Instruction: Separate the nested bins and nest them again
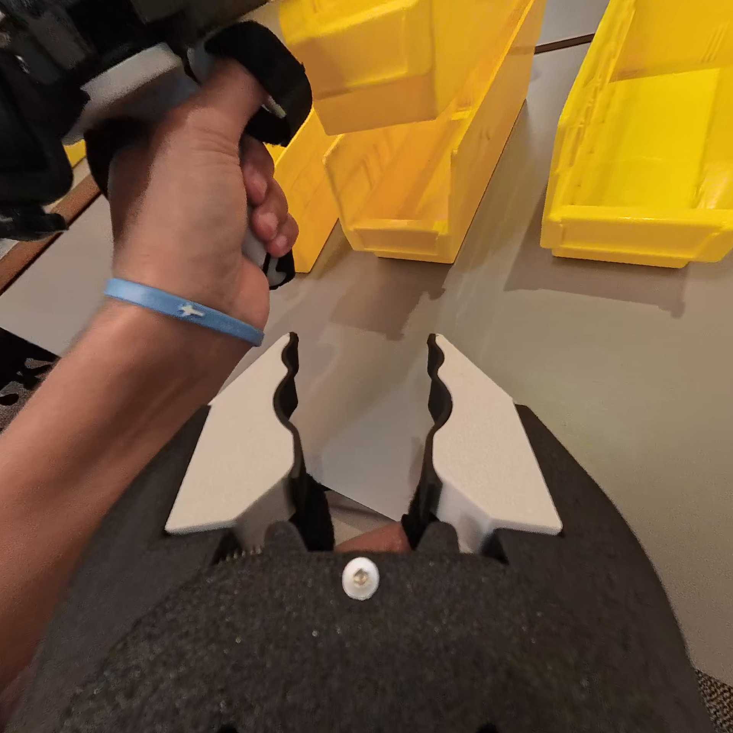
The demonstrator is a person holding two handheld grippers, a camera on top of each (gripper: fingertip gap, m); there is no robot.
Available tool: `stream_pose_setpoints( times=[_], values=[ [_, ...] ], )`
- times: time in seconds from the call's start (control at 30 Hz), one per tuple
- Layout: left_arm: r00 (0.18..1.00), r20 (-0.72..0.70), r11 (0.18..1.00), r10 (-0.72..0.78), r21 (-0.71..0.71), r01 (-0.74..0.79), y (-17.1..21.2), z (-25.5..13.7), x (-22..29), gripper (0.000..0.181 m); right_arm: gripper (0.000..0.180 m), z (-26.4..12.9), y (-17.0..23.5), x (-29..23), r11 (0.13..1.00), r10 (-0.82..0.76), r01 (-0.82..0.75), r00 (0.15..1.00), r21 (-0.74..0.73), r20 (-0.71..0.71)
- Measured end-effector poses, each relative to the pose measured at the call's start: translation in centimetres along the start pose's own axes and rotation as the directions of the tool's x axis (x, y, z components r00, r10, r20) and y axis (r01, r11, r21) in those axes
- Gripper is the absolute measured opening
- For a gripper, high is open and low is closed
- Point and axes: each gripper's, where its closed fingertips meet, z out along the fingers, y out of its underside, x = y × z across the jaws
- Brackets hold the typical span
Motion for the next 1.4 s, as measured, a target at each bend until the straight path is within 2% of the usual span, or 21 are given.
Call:
stream_pose_setpoints(
  times=[0.27, 0.5, 0.77, 1.07, 1.17, 1.23, 1.4],
  values=[
    [1.000, 0.006, 0.999, 0.023, -0.026, -0.022, 2.0, 1.0, -0.3, 0.000, 0.065, 0.5, 0.4, -1.1, 1.000, -0.018, 0.019, 1.000, -0.021, 0.025],
    [0.998, 0.012, 0.998, 0.059, 0.032, -0.059, 3.9, 1.7, -0.5, 0.000, 0.065, 0.5, 0.6, -1.1, 0.999, -0.017, 0.018, 0.999, -0.030, 0.029],
    [0.994, 0.042, 0.995, 0.100, -0.008, -0.099, 6.7, 1.8, -1.2, 0.000, 0.065, 0.7, 0.9, -1.5, 0.999, -0.015, 0.017, 0.999, -0.044, 0.044],
    [0.991, 0.019, 0.990, 0.130, -0.047, -0.129, 7.0, 1.4, -1.1, 0.001, 0.065, 0.9, 1.3, -1.8, 0.998, -0.025, 0.028, 0.999, -0.063, 0.049],
    [0.992, 0.016, 0.992, 0.124, 0.018, -0.124, 5.3, 0.6, -1.5, 0.014, 0.065, 0.9, 1.4, -1.8, 0.997, -0.028, 0.031, 0.998, -0.067, 0.048],
    [0.991, -0.005, 0.990, 0.131, 0.048, -0.130, 3.8, 0.6, -1.3, 0.013, 0.065, 0.9, 1.5, -1.8, 0.997, -0.032, 0.035, 0.998, -0.069, 0.045],
    [0.987, -0.113, 0.984, 0.119, -0.119, -0.132, 3.8, 2.3, -0.2, 0.013, 0.065, 1.2, 1.7, -1.8, 0.996, -0.038, 0.041, 0.998, -0.082, 0.045]
  ],
)
